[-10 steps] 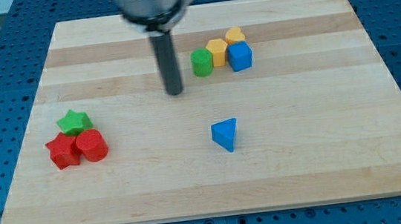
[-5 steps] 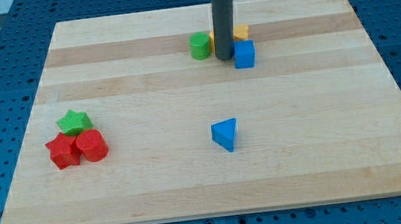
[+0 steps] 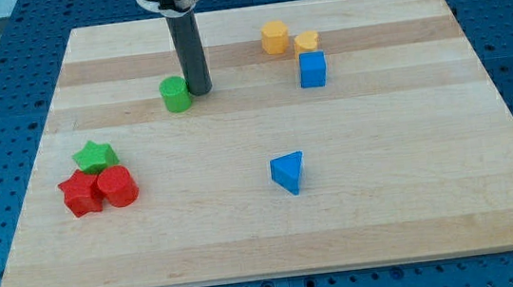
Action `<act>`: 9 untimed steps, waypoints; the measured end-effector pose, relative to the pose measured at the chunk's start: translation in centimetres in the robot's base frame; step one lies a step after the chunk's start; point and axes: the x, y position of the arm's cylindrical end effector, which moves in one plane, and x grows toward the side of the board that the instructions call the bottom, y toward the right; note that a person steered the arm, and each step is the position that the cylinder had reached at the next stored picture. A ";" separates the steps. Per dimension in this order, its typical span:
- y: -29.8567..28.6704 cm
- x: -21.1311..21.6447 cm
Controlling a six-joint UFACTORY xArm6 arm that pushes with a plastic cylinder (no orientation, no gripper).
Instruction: Keep green circle on right to green star
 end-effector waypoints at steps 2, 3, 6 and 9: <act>-4.4 -1.5; -7.0 1.6; -8.8 6.5; -8.7 6.4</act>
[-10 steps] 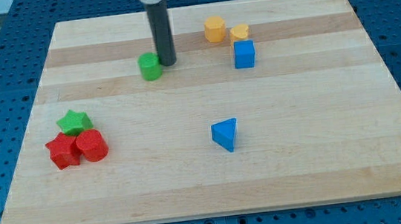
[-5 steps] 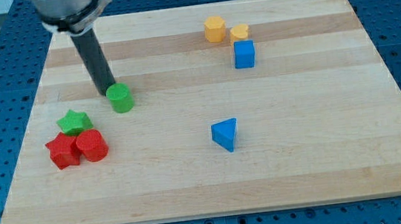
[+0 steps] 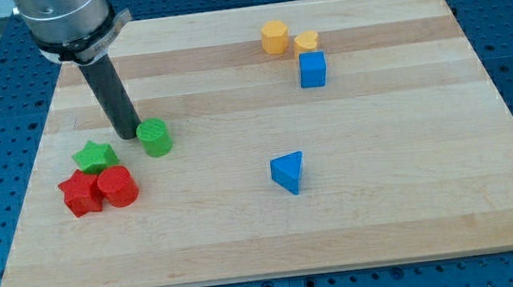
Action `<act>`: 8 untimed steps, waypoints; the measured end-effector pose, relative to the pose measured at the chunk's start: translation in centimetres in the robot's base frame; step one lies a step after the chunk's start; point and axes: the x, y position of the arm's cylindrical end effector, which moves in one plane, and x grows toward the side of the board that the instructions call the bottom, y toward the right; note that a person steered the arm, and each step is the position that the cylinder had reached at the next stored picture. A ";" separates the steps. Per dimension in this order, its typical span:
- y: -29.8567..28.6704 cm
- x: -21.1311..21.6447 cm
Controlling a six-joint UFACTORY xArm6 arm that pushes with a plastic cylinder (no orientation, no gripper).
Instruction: Keep green circle on right to green star
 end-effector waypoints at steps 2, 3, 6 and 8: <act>2.0 0.0; 2.0 -0.1; 6.2 -2.9; 7.1 2.3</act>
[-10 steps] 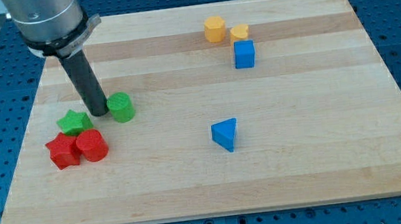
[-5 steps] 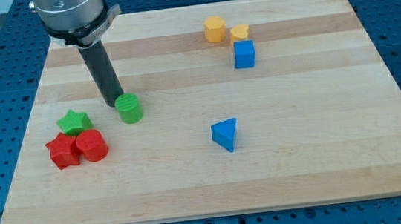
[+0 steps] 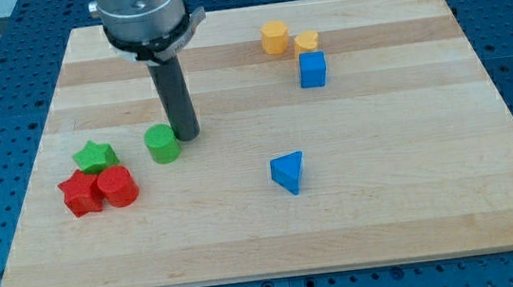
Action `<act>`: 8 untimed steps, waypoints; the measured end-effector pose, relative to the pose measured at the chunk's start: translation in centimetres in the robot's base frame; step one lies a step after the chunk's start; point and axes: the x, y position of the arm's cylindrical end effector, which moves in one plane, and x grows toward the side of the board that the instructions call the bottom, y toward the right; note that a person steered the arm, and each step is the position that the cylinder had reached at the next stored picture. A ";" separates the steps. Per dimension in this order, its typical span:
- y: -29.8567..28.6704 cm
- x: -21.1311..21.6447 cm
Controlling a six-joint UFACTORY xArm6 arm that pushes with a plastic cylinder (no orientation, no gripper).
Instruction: Keep green circle on right to green star
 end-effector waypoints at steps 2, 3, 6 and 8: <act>-1.6 0.5; -2.0 0.6; -3.2 0.7; -5.2 0.9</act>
